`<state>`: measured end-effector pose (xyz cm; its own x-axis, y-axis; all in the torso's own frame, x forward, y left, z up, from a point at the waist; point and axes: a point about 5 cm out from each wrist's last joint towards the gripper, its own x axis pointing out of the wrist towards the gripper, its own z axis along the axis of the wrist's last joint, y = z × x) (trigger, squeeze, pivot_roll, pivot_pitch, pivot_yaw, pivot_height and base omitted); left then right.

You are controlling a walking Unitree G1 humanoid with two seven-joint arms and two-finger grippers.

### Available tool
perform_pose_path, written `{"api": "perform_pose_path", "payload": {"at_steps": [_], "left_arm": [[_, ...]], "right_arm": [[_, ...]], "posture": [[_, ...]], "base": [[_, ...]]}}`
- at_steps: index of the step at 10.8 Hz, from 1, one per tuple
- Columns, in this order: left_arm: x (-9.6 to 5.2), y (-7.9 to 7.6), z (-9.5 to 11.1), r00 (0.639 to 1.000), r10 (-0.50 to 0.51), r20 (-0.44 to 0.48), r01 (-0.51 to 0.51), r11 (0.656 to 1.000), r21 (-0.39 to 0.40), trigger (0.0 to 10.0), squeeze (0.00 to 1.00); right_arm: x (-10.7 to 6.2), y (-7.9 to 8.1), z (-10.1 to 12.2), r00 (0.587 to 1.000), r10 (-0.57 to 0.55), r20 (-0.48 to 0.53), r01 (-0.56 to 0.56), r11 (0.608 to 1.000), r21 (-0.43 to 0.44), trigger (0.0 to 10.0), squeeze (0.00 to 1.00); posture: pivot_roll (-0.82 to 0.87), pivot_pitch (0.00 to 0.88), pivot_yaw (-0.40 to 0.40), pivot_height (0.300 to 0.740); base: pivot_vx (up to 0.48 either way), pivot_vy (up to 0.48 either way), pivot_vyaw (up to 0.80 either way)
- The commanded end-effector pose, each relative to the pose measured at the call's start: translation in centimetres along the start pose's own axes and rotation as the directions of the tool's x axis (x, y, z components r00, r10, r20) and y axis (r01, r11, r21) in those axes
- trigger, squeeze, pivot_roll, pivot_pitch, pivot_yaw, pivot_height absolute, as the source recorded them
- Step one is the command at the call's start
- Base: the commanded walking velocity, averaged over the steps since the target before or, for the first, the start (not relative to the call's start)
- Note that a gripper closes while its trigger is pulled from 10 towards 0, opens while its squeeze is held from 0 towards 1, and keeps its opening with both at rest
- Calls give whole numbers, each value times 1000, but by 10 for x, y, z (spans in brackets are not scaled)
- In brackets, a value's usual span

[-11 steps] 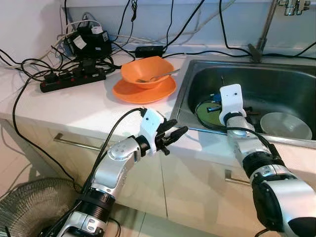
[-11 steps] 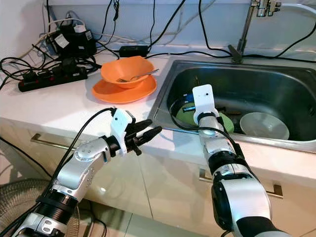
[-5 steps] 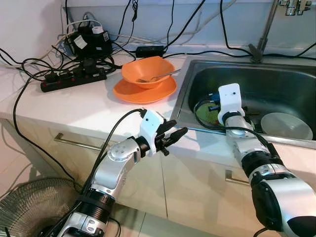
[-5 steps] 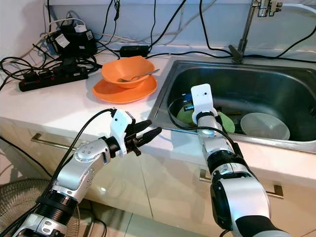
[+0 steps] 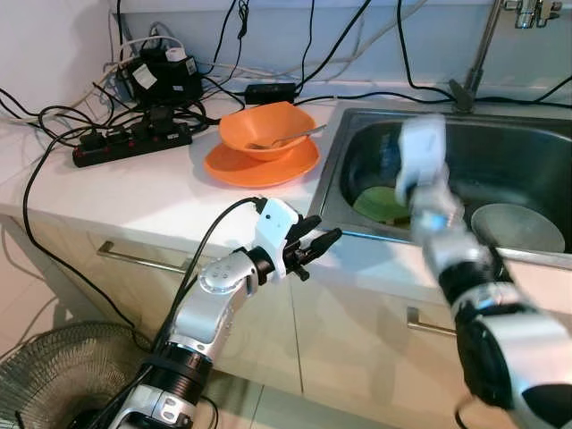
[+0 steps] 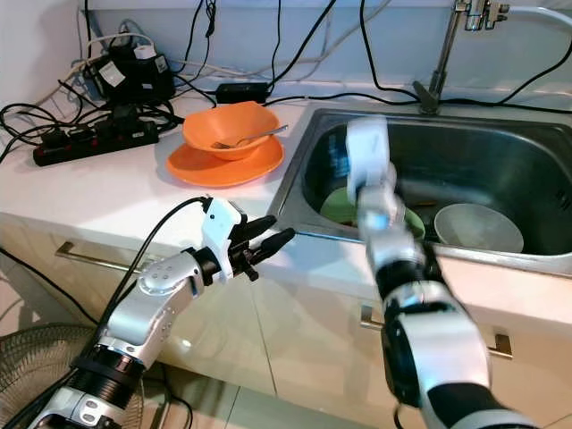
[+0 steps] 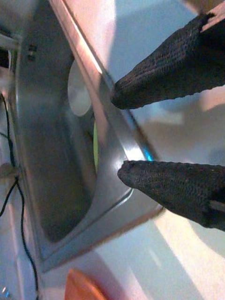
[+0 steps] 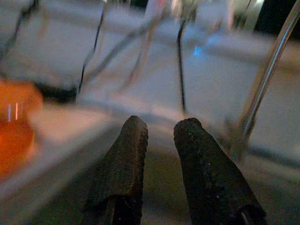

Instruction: Kitchen organization

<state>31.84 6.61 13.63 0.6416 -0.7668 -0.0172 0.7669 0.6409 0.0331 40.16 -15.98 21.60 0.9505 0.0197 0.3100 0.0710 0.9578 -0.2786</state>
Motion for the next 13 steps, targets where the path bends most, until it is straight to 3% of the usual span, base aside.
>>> {"api": "perform_pose_path", "payload": {"at_steps": [1,2,4,5,8,10,13], "left_arm": [[-3,7,0,999,41,-1,-41,999,16,10000,0],[-4,9,1,997,71,14,-71,997,14,10000,0],[-4,17,4,990,137,37,-139,989,42,10000,0],[-4,24,8,978,197,65,-200,979,42,10000,0],[-7,39,13,937,331,113,-339,939,60,10000,0],[-7,44,14,925,363,116,-374,922,99,10000,0],[9,61,37,884,435,171,-459,877,144,10000,0]], "right_arm": [[4,-2,18,996,-18,87,15,1000,27,10000,0],[1,-3,39,980,-16,198,9,999,37,10000,0],[-11,-6,48,970,-47,239,32,997,68,10000,0],[-28,-6,47,969,-54,239,37,997,72,10000,0],[-60,2,15,992,-24,126,13,996,90,10000,0],[-79,18,-3,999,14,39,-18,994,111,10000,0],[-90,33,-20,999,19,-34,-14,990,143,10000,0]], "posture": [[42,6,94,740],[34,10,97,740],[32,12,96,740],[14,24,102,740],[10,29,106,740],[11,34,113,740],[4,18,123,740]], "base": [[0,0,0],[0,0,0],[0,0,0],[0,0,0],[0,0,0],[0,0,0],[0,0,0]]}}
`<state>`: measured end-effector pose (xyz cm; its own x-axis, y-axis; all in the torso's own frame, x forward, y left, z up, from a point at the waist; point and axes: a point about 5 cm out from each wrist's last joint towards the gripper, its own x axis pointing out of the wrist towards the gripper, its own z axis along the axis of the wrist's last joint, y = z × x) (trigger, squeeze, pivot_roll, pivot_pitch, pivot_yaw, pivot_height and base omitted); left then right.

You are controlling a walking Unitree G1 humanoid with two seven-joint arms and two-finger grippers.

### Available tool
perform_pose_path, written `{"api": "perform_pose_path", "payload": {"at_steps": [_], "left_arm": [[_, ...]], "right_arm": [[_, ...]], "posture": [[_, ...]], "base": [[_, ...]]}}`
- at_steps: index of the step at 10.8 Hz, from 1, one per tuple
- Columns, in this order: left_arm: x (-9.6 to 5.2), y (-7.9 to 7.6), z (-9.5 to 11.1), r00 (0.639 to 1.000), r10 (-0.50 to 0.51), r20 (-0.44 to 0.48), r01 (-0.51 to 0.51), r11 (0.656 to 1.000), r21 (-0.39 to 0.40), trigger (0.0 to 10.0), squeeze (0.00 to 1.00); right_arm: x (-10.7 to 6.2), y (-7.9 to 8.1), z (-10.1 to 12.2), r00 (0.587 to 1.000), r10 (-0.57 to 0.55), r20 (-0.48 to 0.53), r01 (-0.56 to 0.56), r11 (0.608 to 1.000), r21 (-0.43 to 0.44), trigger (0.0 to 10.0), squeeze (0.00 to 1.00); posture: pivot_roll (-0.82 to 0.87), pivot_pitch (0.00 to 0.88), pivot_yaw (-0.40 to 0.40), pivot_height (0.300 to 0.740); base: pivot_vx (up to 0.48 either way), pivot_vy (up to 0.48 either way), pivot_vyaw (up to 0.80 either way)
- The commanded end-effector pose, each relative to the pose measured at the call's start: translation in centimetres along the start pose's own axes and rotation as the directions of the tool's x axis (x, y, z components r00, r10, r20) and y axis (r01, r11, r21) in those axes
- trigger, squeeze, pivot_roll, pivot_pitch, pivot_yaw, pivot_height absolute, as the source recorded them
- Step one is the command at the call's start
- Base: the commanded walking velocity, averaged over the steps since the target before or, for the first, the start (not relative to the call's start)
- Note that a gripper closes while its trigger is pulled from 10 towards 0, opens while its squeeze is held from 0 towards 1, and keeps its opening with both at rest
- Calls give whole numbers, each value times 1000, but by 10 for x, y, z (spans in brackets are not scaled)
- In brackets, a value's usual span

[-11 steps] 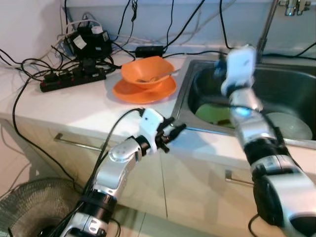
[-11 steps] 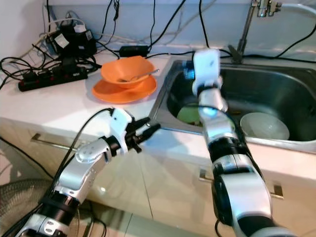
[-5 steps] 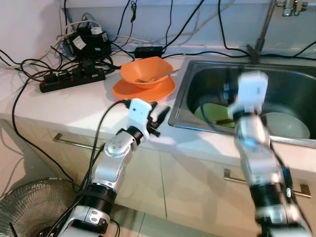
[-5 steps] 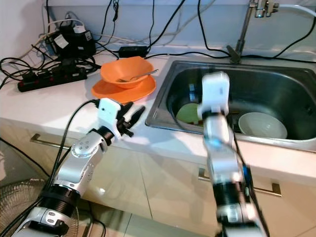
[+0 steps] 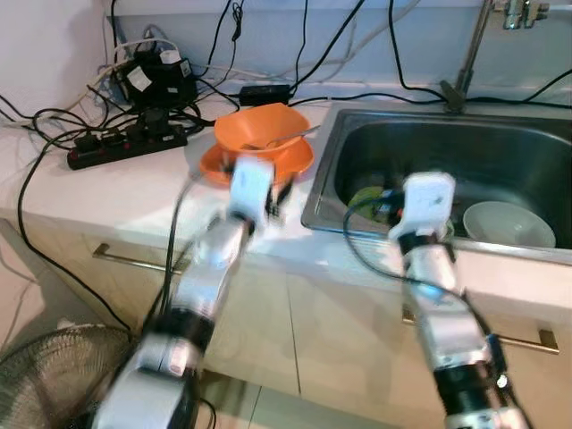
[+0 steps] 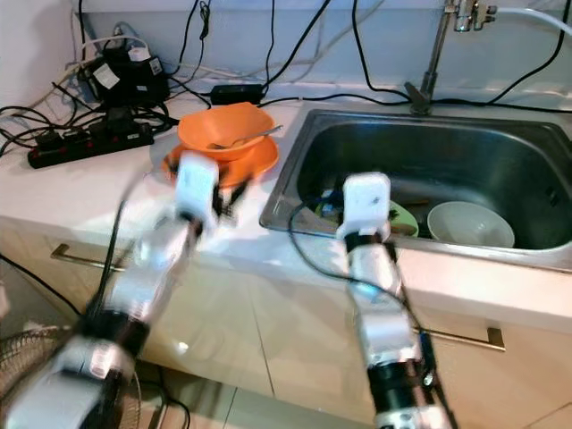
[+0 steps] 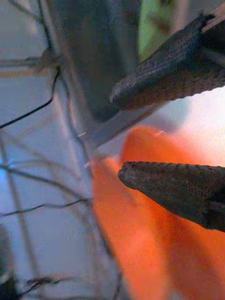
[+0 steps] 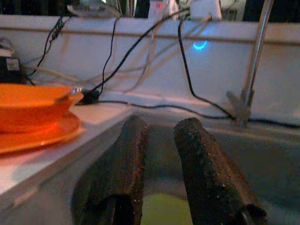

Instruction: Kitchen organization

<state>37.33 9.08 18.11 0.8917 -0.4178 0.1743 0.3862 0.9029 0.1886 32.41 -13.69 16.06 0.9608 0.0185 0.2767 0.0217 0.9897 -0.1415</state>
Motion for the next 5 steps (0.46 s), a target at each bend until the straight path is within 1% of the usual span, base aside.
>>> {"api": "perform_pose_path", "payload": {"at_steps": [1,2,3,5], "left_arm": [[3,7,1,999,42,0,-42,999,16,10000,0],[10,13,6,997,74,0,-74,997,14,10000,0],[17,23,8,991,134,-25,-134,991,5,10000,0],[22,37,8,976,208,-65,-210,977,-27,10000,0]], "right_arm": [[-2,1,-4,1000,-10,-22,11,1000,6,10000,0],[-3,3,-4,1000,-10,-23,10,1000,7,10000,0],[-4,7,-4,1000,2,-21,-1,1000,11,10000,0],[-4,12,-3,1000,11,-18,-10,1000,18,10000,0]], "posture": [[1,13,130,740],[-11,8,137,740],[-21,0,141,740],[-25,0,141,740]], "base": [[0,0,0],[0,0,0],[0,0,0],[0,0,0]]}}
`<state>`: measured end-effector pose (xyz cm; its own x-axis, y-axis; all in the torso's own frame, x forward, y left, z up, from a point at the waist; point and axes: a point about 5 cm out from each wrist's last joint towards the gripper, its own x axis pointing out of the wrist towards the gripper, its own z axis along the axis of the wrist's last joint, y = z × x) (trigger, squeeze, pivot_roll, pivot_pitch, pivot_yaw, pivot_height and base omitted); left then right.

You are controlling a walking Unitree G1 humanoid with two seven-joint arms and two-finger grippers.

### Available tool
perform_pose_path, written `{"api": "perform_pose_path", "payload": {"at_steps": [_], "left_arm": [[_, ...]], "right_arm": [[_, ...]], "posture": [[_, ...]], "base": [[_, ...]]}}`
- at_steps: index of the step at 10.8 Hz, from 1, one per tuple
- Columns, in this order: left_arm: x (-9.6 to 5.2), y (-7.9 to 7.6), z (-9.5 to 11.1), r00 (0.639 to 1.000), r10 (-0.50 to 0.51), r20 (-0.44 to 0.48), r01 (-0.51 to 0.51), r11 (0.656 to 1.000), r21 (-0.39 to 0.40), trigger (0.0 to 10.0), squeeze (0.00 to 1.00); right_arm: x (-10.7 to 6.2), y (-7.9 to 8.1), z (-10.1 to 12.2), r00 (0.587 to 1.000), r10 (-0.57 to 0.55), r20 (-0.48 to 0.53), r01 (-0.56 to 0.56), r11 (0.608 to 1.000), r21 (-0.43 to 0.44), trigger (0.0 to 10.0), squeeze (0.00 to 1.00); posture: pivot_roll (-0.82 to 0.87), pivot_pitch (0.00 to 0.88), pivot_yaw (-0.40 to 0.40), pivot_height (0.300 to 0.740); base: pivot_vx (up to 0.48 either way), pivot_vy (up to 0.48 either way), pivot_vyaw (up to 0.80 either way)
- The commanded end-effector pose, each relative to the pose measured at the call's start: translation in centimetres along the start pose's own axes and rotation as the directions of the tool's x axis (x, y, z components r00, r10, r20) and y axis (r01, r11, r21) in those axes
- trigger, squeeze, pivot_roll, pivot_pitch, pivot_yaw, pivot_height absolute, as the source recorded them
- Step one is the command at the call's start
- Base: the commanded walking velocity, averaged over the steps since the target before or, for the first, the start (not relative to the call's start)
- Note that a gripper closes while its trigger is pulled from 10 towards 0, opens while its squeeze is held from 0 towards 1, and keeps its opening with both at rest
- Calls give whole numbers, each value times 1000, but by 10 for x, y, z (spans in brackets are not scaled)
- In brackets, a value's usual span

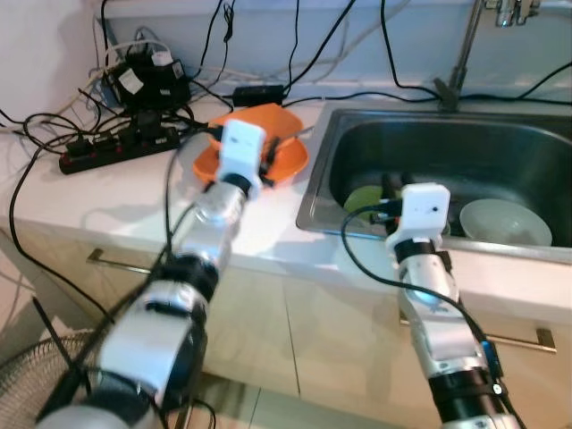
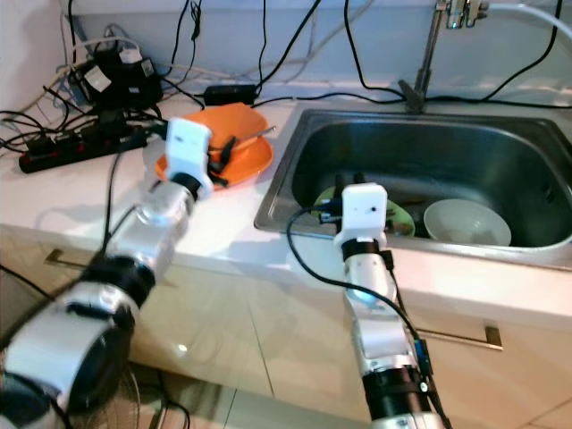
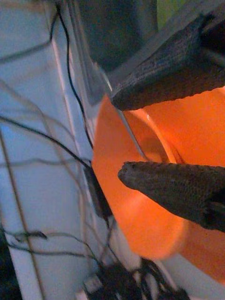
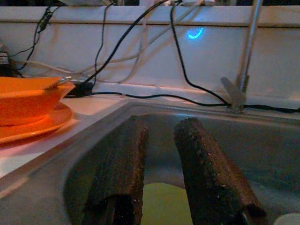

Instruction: Kitchen organization

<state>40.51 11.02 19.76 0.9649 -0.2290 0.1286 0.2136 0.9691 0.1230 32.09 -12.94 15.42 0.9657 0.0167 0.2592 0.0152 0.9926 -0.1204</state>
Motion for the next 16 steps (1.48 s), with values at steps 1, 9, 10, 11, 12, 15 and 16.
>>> {"api": "perform_pose_path", "payload": {"at_steps": [1,9,10,11,12,15,16], "left_arm": [[2,11,2,999,49,-21,-50,998,-33,10000,0],[0,26,-13,986,71,-153,-115,945,-307,10000,0],[-1,36,-12,981,113,-160,-159,936,-315,10000,0],[-2,42,-13,976,141,-168,-189,928,-320,10000,0],[-4,49,-14,969,167,-181,-219,923,-317,10000,0],[-2,31,-14,984,72,-163,-84,994,-65,10000,0],[1,22,-8,992,36,-124,-41,998,-37,10000,0]], "right_arm": [[1,6,2,1000,14,3,-14,1000,-1,10000,0],[2,2,4,1000,0,0,0,1000,-13,10000,0],[2,1,4,1000,-1,-2,1,1000,-15,10000,0],[2,1,4,1000,-1,-3,1,1000,-17,10000,0],[2,0,3,1000,-1,-5,1,1000,-19,10000,0],[-1,2,2,1000,-1,-14,1,1000,-19,10000,0],[-2,3,1,1000,1,-17,-2,1000,-16,10000,0]], "posture": [[-37,0,144,740],[-57,1,135,740],[-59,0,132,740],[-61,1,132,740],[-61,3,131,740],[-47,17,128,740],[-44,22,129,740]], "base": [[0,0,0],[0,0,0],[0,0,0],[0,0,0],[0,0,0],[0,0,0],[0,0,0]]}}
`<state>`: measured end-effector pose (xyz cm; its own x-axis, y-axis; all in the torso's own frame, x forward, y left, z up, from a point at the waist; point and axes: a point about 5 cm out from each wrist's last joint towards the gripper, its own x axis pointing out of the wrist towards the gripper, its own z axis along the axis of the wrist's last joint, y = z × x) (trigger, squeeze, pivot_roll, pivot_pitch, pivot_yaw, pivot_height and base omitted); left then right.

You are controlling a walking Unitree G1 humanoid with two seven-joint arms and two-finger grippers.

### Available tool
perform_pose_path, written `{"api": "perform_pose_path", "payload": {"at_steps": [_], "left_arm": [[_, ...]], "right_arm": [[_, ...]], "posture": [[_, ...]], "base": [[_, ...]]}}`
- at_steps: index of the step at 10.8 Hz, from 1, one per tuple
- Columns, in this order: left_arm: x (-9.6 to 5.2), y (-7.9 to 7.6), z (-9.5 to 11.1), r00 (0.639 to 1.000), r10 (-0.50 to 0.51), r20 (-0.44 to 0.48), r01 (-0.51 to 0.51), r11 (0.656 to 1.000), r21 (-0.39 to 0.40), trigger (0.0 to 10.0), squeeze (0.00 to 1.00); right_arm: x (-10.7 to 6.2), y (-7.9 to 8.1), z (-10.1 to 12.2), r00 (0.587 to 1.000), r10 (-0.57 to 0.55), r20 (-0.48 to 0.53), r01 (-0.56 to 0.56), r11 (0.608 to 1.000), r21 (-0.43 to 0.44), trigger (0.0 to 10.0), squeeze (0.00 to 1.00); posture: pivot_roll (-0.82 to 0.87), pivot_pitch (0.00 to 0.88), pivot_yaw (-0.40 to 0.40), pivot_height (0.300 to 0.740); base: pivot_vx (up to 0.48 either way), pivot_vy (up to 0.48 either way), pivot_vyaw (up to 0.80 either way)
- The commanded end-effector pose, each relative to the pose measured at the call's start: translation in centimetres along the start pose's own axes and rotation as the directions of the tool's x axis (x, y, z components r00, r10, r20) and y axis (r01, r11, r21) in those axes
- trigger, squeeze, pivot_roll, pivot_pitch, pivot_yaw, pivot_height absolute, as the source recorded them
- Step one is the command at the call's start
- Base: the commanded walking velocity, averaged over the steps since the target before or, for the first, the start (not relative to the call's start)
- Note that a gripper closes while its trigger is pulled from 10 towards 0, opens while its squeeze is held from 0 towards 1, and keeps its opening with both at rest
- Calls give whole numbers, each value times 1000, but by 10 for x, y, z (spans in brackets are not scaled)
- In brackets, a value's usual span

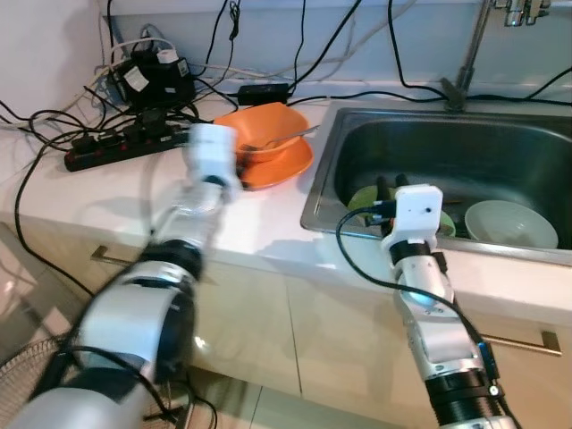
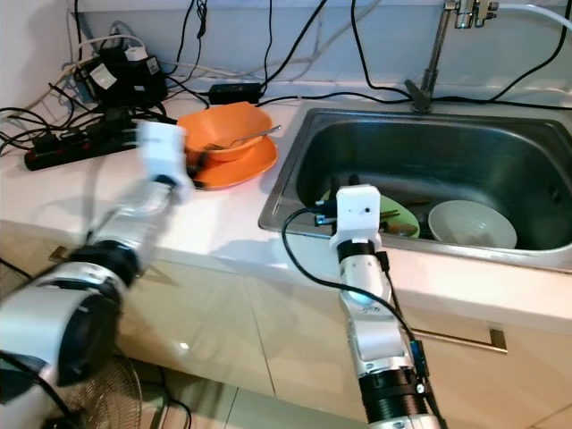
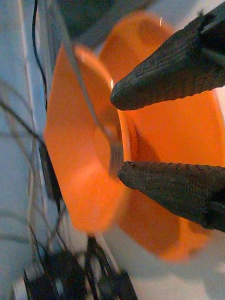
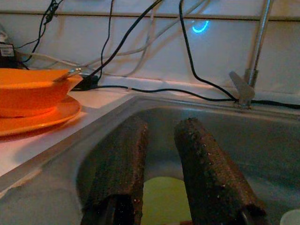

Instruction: Kitchen organization

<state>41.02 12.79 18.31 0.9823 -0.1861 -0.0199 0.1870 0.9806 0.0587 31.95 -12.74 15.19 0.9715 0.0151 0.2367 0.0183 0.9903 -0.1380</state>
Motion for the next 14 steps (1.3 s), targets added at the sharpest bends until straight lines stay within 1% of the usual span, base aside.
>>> {"api": "perform_pose_path", "payload": {"at_steps": [1,2,3,5,6,7,8,9,10,11,13,14], "left_arm": [[3,0,16,998,-15,62,13,1000,28,10000,0],[5,-5,25,995,-35,97,33,999,15,10000,0],[9,-10,39,990,-48,131,50,999,-13,10000,0],[10,-10,44,989,-47,140,49,999,-14,10000,0],[11,-9,51,988,-39,148,42,999,-17,10000,0],[11,-8,52,988,-34,149,38,999,-21,10000,0],[11,-5,51,989,-20,145,25,999,-35,10000,0],[11,-5,50,990,-12,140,19,999,-42,10000,0],[10,-4,47,991,-3,134,10,998,-55,10000,0],[9,-4,37,994,11,105,-3,997,-83,10000,0],[8,-1,31,996,24,83,-16,995,-94,10000,0],[6,5,27,997,43,69,-35,993,-110,10000,0]], "right_arm": [[-1,2,3,1000,2,7,-2,1000,5,10000,0],[-3,4,4,1000,3,7,-3,1000,8,10000,0],[-6,2,6,1000,-7,10,7,1000,13,10000,0],[-8,0,8,1000,-13,15,12,1000,14,10000,0],[-7,-7,28,997,-26,66,26,1000,12,10000,0],[-7,-10,36,995,-30,90,29,1000,13,10000,0],[-2,-15,56,990,-30,136,29,1000,9,10000,0],[0,-17,65,987,-30,157,29,1000,7,10000,0],[4,-20,80,981,-23,194,24,1000,0,10000,0],[5,-22,85,979,-8,202,10,1000,-8,10000,0],[2,-22,84,985,0,175,2,1000,-10,10000,0],[0,-23,84,987,3,158,-2,1000,-10,10000,0]], "posture": [[-40,31,132,740],[-39,37,136,740],[-48,59,148,740],[-51,66,149,740],[-80,100,144,740],[-89,109,140,740],[-113,121,124,740],[-116,122,122,740],[-124,129,109,740],[-121,138,88,740],[-119,146,80,740],[-114,152,74,740]], "base": [[0,0,0],[0,0,0],[0,0,0],[0,0,0],[0,0,0],[0,0,0],[0,0,0],[0,0,0],[0,0,0],[0,0,0],[0,0,0],[0,0,0]]}}
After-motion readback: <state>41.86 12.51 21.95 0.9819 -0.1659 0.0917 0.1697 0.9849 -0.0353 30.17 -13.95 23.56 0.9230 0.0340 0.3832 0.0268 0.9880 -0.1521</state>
